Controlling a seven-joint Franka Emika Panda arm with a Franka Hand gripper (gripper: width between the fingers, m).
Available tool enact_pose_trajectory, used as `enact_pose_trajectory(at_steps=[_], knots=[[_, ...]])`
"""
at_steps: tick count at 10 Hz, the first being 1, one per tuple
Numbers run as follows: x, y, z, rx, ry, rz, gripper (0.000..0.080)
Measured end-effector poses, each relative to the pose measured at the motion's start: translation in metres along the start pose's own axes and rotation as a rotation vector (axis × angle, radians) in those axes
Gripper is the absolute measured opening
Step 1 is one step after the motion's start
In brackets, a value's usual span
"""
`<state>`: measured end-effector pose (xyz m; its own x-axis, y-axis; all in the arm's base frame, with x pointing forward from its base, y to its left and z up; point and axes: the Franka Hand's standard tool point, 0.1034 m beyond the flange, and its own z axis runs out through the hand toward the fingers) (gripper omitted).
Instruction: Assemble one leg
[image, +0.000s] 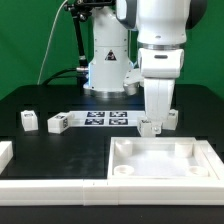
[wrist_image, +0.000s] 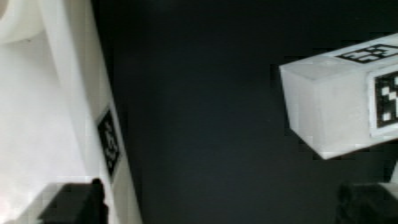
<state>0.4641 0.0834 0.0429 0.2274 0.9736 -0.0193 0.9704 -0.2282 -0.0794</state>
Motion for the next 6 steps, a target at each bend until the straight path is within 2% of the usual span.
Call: enact_pose_trajectory(at_steps=[3,4,6], knots=[[0.001,-0.001,0.000,-0.003,0.004,0.239,0.0648],[0.005,-0.009,0.001,-0.021,0.022,0.413,0.0648],[0.010,-0.025,0.007,-0.001,0.027,0.696,0.0648]])
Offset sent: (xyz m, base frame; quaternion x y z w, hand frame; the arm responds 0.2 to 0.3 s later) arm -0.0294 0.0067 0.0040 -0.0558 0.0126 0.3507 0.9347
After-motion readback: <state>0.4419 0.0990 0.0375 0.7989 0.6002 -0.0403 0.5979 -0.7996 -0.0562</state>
